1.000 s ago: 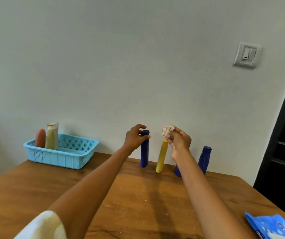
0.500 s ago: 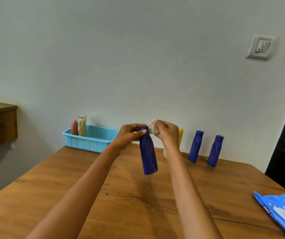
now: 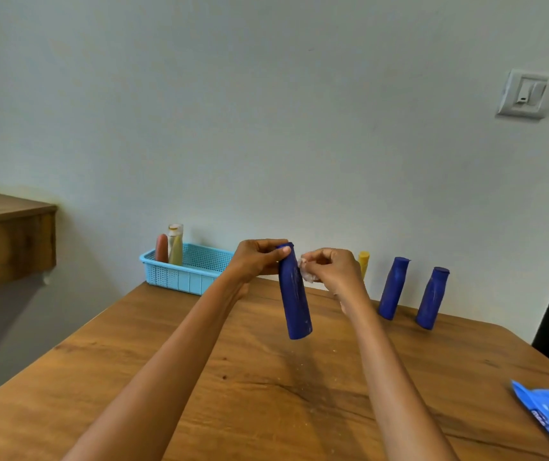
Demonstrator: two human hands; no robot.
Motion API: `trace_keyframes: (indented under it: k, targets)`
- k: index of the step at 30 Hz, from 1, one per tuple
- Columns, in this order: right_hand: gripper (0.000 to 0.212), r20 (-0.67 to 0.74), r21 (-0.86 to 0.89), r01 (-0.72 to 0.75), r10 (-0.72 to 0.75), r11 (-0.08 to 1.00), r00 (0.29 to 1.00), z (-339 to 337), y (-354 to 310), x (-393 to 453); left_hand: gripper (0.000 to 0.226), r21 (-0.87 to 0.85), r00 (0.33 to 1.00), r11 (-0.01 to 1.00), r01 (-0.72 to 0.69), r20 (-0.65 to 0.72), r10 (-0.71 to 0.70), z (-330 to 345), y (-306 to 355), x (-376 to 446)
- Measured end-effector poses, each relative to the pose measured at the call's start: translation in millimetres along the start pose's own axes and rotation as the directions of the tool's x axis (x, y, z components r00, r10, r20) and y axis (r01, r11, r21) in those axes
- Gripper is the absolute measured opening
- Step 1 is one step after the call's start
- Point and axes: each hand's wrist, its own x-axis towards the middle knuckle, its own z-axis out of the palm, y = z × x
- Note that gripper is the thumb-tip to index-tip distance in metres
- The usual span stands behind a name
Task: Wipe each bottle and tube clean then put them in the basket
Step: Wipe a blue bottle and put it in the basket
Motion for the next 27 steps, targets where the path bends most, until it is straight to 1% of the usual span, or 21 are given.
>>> trace_keyframes:
  k: [2, 3, 5, 7, 8, 9, 11, 13, 14, 16, 19, 20, 22, 24, 25, 26, 27]
  targets:
    - [0.026, -0.103, 0.033, 0.058, -0.054, 0.998, 0.993, 4.9, -4.0, -0.5, 0.026, 0.050, 1.000, 0.999, 0.016, 0.022, -0.017, 4.7, 1.7, -0.8]
    - [0.026, -0.110, 0.058, 0.073, -0.066, 0.996, 0.992, 7.4, -6.5, -0.8, 0.026, 0.048, 1.000, 0.999, 0.015, 0.002, -0.015, 6.1, 2.1, 0.1]
    - [0.017, -0.020, 0.106, 0.056, -0.055, 0.993, 0.998, 9.7, -9.8, -2.6, 0.028, -0.014, 0.997, 1.000, 0.023, -0.077, -0.024, 5.5, 4.2, 2.3]
    - [0.012, 0.096, 0.064, 0.013, -0.019, 0.998, 0.995, 7.9, -11.3, -5.2, 0.027, -0.052, 0.991, 0.998, 0.030, -0.129, -0.036, 1.9, 7.5, 2.9]
    - [0.012, 0.105, 0.028, 0.010, -0.012, 1.000, 0.994, 6.8, -11.0, -4.8, 0.026, -0.045, 0.990, 0.998, 0.035, -0.133, -0.041, 1.1, 9.0, 2.5]
    - [0.012, 0.074, -0.001, 0.024, -0.024, 1.000, 0.997, 5.6, -10.2, -3.8, 0.026, -0.031, 0.991, 0.999, 0.041, -0.124, -0.045, 0.9, 10.0, 1.4]
    - [0.012, -0.048, -0.021, 0.085, -0.086, 0.996, 0.995, 7.0, -10.8, -2.7, 0.027, -0.014, 0.994, 0.998, 0.056, -0.097, -0.057, 2.3, 12.7, -0.5]
    - [0.015, -0.153, 0.021, 0.161, -0.156, 0.987, 0.976, 11.9, -13.9, -5.5, 0.027, -0.025, 0.994, 0.998, 0.065, -0.086, -0.067, 5.1, 14.5, -1.3]
    - [0.015, -0.176, 0.042, 0.197, -0.187, 0.980, 0.966, 14.8, -15.3, -7.5, 0.026, -0.040, 0.993, 0.997, 0.069, -0.093, -0.072, 5.9, 15.5, -2.0]
    - [0.014, -0.160, 0.037, 0.228, -0.219, 0.973, 0.963, 18.2, -18.5, -10.6, 0.026, -0.080, 0.990, 0.995, 0.067, -0.117, -0.076, 4.7, 17.4, -3.0]
    - [0.016, -0.033, -0.058, 0.168, -0.170, 0.984, 0.985, 14.9, -15.9, -7.3, 0.029, -0.054, 0.989, 0.996, 0.070, -0.124, -0.076, -0.4, 18.8, -3.8]
    - [0.016, -0.024, -0.080, 0.151, -0.153, 0.985, 0.988, 13.0, -14.3, -5.8, 0.029, -0.039, 0.990, 0.996, 0.079, -0.117, -0.083, -1.7, 19.6, -4.7]
    - [0.013, -0.104, -0.045, 0.171, -0.175, 0.984, 0.979, 11.3, -11.0, -5.3, 0.028, -0.036, 0.990, 0.994, 0.104, -0.088, -0.107, -1.5, 21.5, -5.2]
    - [0.011, -0.220, 0.018, 0.252, -0.242, 0.968, 0.945, 13.4, -11.1, -8.9, 0.027, -0.042, 0.991, 0.991, 0.125, -0.045, -0.127, 2.1, 23.6, -6.5]
    - [0.011, -0.252, 0.035, 0.292, -0.274, 0.956, 0.928, 15.0, -12.5, -10.2, 0.027, -0.035, 0.991, 0.991, 0.126, -0.031, -0.127, 4.0, 24.3, -6.9]
    - [0.010, -0.252, 0.041, 0.317, -0.297, 0.948, 0.921, 15.9, -14.7, -11.2, 0.027, -0.030, 0.992, 0.992, 0.121, -0.029, -0.121, 4.9, 24.5, -7.3]
    - [0.009, -0.213, 0.045, 0.316, -0.300, 0.948, 0.930, 15.1, -17.1, -11.9, 0.026, -0.033, 0.993, 0.993, 0.114, -0.039, -0.115, 5.0, 24.4, -7.0]
